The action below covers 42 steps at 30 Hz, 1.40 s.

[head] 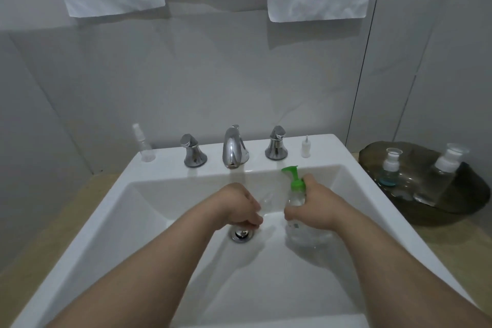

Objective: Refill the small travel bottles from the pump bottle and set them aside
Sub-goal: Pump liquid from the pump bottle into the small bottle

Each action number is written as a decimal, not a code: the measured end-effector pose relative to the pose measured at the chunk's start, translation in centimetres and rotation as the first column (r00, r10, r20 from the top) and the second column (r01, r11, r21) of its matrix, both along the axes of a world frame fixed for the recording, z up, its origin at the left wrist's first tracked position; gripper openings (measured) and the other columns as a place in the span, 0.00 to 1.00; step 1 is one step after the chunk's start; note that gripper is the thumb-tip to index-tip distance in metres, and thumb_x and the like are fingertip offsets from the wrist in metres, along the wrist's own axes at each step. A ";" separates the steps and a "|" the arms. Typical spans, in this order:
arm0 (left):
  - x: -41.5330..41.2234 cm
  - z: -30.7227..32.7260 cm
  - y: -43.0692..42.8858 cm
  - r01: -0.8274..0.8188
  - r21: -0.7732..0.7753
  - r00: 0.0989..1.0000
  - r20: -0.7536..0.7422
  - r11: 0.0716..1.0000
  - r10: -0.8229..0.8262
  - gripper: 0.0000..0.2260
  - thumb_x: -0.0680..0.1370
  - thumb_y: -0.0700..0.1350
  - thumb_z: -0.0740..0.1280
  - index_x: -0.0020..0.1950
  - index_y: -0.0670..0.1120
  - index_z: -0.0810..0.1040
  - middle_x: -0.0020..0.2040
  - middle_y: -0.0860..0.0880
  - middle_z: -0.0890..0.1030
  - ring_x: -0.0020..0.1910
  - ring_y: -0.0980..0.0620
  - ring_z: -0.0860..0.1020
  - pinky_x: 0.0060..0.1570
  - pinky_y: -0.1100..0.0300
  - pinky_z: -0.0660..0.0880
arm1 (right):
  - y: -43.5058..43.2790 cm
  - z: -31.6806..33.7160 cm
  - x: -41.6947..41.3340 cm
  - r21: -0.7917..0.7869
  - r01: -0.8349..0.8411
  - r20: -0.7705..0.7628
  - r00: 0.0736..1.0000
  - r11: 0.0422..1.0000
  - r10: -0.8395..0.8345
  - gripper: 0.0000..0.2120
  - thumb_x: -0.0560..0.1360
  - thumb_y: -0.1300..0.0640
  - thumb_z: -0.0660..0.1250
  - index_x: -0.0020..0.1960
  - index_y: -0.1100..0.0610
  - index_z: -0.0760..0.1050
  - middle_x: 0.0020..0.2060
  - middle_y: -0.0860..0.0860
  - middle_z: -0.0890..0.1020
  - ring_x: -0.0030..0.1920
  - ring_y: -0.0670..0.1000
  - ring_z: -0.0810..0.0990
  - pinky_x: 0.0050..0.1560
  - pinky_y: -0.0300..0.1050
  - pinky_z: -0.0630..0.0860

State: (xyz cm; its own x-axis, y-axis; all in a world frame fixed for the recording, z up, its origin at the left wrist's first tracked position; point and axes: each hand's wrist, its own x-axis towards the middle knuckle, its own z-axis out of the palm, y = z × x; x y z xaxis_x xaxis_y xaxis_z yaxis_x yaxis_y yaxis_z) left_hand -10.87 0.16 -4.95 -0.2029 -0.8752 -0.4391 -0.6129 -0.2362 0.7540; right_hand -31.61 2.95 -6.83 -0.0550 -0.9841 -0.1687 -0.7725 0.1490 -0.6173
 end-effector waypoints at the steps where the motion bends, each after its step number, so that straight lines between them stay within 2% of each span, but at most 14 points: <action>1: 0.1 -0.5 -0.4 0.015 -0.001 1.000 -0.019 1.000 -0.015 0.09 0.73 0.30 0.74 0.49 0.39 0.80 0.40 0.41 0.83 0.39 0.44 0.85 0.50 0.51 0.84 | 0.0 0.0 0.1 -0.006 -0.014 0.026 1.000 1.000 0.014 0.24 0.67 0.48 0.76 0.55 0.49 0.67 0.49 0.49 0.78 0.45 0.50 0.79 0.41 0.47 0.74; 4: 1.0 -2.0 -1.6 0.115 0.039 0.993 -0.029 0.993 -0.114 0.11 0.73 0.29 0.74 0.52 0.38 0.79 0.40 0.42 0.83 0.43 0.42 0.85 0.56 0.47 0.83 | -0.4 -0.1 0.5 -0.033 -0.047 0.106 0.993 0.998 0.050 0.20 0.67 0.54 0.76 0.52 0.50 0.69 0.48 0.49 0.79 0.41 0.48 0.80 0.38 0.45 0.73; 6: 1.7 -2.6 -2.1 0.105 0.042 0.994 -0.045 0.994 -0.103 0.11 0.73 0.29 0.75 0.51 0.39 0.79 0.41 0.41 0.84 0.46 0.40 0.86 0.57 0.47 0.82 | -0.7 -0.4 0.8 -0.065 -0.064 0.116 0.991 0.996 0.072 0.16 0.69 0.56 0.76 0.50 0.51 0.71 0.46 0.49 0.79 0.41 0.48 0.78 0.38 0.45 0.72; 10: 2.3 -3.6 -2.4 0.065 0.037 0.996 -0.057 0.997 -0.063 0.12 0.72 0.30 0.76 0.51 0.40 0.80 0.49 0.37 0.85 0.48 0.40 0.86 0.52 0.50 0.84 | -1.0 -0.9 1.2 -0.123 -0.009 0.171 0.985 0.992 0.030 0.06 0.73 0.50 0.69 0.43 0.51 0.74 0.40 0.49 0.79 0.42 0.50 0.77 0.42 0.47 0.71; 13: 2.3 -3.9 -2.5 0.097 0.003 0.995 -0.025 0.995 -0.096 0.13 0.70 0.31 0.77 0.51 0.43 0.83 0.48 0.40 0.85 0.47 0.43 0.86 0.53 0.51 0.84 | -1.2 -1.2 1.1 -0.153 0.044 0.272 0.962 0.987 -0.001 0.14 0.76 0.42 0.63 0.42 0.51 0.77 0.43 0.48 0.81 0.48 0.53 0.78 0.50 0.50 0.73; 15: 2.4 -3.6 -2.4 0.115 -0.026 0.993 -0.006 0.993 -0.115 0.12 0.71 0.31 0.77 0.50 0.44 0.85 0.45 0.42 0.85 0.47 0.44 0.86 0.54 0.51 0.83 | -1.0 -1.2 1.3 -0.153 0.076 0.324 0.946 0.985 -0.023 0.21 0.80 0.33 0.60 0.47 0.48 0.81 0.48 0.43 0.83 0.52 0.49 0.79 0.56 0.49 0.74; 17: 2.6 -3.4 -2.3 0.097 -0.057 0.995 -0.016 0.994 -0.098 0.11 0.71 0.30 0.76 0.49 0.43 0.85 0.45 0.42 0.84 0.46 0.44 0.85 0.54 0.51 0.83 | -0.6 -0.9 1.8 -0.139 0.112 0.338 0.939 0.984 -0.059 0.27 0.77 0.26 0.55 0.49 0.45 0.81 0.50 0.40 0.82 0.53 0.45 0.79 0.57 0.47 0.72; 20: 2.7 -3.3 -2.4 0.063 -0.110 0.996 -0.051 0.992 -0.069 0.10 0.71 0.29 0.76 0.46 0.43 0.85 0.43 0.44 0.83 0.43 0.46 0.84 0.55 0.49 0.83 | -0.7 -1.2 2.3 -0.151 0.170 0.276 0.953 0.974 -0.123 0.42 0.71 0.20 0.51 0.50 0.55 0.84 0.49 0.50 0.85 0.51 0.51 0.81 0.56 0.49 0.74; 22: 2.8 -3.4 -2.6 0.039 -0.149 0.997 -0.064 0.988 -0.049 0.10 0.71 0.30 0.76 0.45 0.45 0.85 0.42 0.45 0.84 0.42 0.47 0.83 0.56 0.48 0.83 | -1.0 -1.2 2.5 -0.164 0.179 0.234 0.962 0.970 -0.138 0.49 0.69 0.19 0.50 0.48 0.64 0.82 0.43 0.55 0.85 0.45 0.54 0.82 0.52 0.49 0.75; 25: 2.7 -3.2 -2.7 0.007 -0.174 0.995 -0.101 0.985 -0.025 0.10 0.71 0.31 0.75 0.44 0.46 0.85 0.40 0.46 0.83 0.41 0.48 0.82 0.56 0.47 0.83 | -1.0 -1.4 2.7 -0.177 0.166 0.176 0.975 0.970 -0.135 0.48 0.68 0.16 0.49 0.38 0.63 0.76 0.32 0.53 0.78 0.37 0.54 0.78 0.43 0.48 0.70; 26: 2.6 -3.2 -2.7 0.009 -0.178 0.994 -0.106 0.984 -0.028 0.11 0.71 0.31 0.75 0.43 0.46 0.85 0.39 0.47 0.83 0.40 0.49 0.82 0.56 0.47 0.83 | -1.0 -1.4 2.8 -0.182 0.165 0.176 0.975 0.969 -0.133 0.50 0.67 0.15 0.49 0.38 0.63 0.76 0.32 0.53 0.78 0.37 0.55 0.78 0.43 0.49 0.70; 30: 2.6 -3.1 -2.7 0.017 -0.187 0.991 -0.129 0.982 -0.042 0.12 0.72 0.29 0.75 0.43 0.47 0.84 0.40 0.46 0.82 0.41 0.48 0.81 0.56 0.47 0.83 | -1.3 -1.7 2.6 -0.203 0.175 0.181 0.974 0.963 -0.139 0.58 0.63 0.13 0.46 0.50 0.65 0.83 0.40 0.60 0.85 0.44 0.57 0.83 0.55 0.50 0.77; 39: 2.3 -2.3 -2.4 0.024 -0.192 0.981 -0.183 0.981 -0.060 0.12 0.73 0.28 0.74 0.45 0.45 0.83 0.42 0.46 0.79 0.42 0.49 0.79 0.55 0.50 0.83 | -1.5 -1.7 2.7 -0.212 0.133 0.107 0.988 0.968 -0.113 0.55 0.65 0.15 0.45 0.46 0.66 0.81 0.37 0.59 0.84 0.43 0.58 0.82 0.49 0.50 0.76; 42: 2.2 -2.2 -2.3 0.028 -0.218 0.982 -0.178 0.975 -0.068 0.11 0.73 0.30 0.74 0.47 0.45 0.84 0.41 0.47 0.77 0.38 0.49 0.79 0.52 0.52 0.83 | -1.4 -1.5 2.8 -0.217 0.129 0.051 0.991 0.968 -0.121 0.47 0.73 0.19 0.46 0.36 0.64 0.76 0.36 0.57 0.84 0.41 0.57 0.81 0.50 0.51 0.77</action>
